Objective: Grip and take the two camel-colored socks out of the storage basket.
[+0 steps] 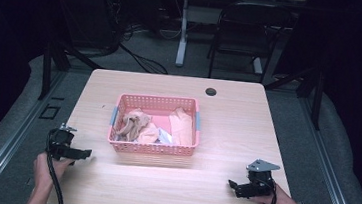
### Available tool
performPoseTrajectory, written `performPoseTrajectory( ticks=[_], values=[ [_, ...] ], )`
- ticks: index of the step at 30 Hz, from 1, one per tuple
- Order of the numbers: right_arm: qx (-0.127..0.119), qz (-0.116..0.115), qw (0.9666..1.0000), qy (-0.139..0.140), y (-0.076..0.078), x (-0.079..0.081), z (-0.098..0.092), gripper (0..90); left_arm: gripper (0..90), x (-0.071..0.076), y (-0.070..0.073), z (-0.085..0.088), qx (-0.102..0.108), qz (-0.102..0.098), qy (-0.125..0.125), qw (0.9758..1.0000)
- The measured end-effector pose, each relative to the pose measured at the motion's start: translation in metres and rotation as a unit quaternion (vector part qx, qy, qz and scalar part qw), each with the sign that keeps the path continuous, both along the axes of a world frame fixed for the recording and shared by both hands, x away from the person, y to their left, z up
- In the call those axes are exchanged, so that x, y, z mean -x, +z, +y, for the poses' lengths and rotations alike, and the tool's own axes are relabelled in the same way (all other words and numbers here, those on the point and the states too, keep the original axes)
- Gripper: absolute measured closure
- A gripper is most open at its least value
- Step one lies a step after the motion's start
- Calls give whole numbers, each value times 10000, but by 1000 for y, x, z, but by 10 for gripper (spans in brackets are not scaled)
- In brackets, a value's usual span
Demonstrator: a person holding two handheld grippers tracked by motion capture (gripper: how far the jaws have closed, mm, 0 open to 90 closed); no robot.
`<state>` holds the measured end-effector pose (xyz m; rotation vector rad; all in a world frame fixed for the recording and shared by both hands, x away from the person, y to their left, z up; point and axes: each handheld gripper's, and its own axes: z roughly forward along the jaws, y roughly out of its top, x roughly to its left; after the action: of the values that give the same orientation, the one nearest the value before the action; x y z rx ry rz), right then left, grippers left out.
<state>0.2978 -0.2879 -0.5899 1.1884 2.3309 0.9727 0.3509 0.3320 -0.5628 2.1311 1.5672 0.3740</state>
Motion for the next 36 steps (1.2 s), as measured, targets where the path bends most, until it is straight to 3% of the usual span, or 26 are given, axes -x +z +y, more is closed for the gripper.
performPoseTrajectory(
  ticks=[11, 15, 18, 23, 27, 29, 34, 36],
  values=[
    [-2, 10, 10000, 21, 0, 0, 0, 0, 105, 0, 4, -1, -55, -4, -34, 10000],
    [-12, 9, 10000, 19, 0, 0, 0, 0, 34, 0, 8, -2, -78, -41, -85, 9999],
    [-11, 4, 10000, 12, 0, 0, 0, 0, 28, 0, 12, -6, -166, -20, -189, 9997],
    [12, 13, 10000, 25, 0, 0, 0, 0, 26, 0, 17, -9, -144, -31, -275, 9995],
    [3, 9, 10000, 12, 0, 0, 0, 0, 18, 1, 23, -10, -88, -160, -279, 9994],
    [5, 12, 10000, 20, 0, 0, 0, 0, 15, 3, 29, -11, 49, -293, -278, 9992],
    [4, 12, 10000, 20, 0, 0, 0, 0, 15, 4, 42, -15, 73, -499, -355, 9981],
    [2, 9, 10000, 15, 0, 0, 0, 0, 15, 3, 47, -16, 146, -506, -397, 9978]
  ],
)
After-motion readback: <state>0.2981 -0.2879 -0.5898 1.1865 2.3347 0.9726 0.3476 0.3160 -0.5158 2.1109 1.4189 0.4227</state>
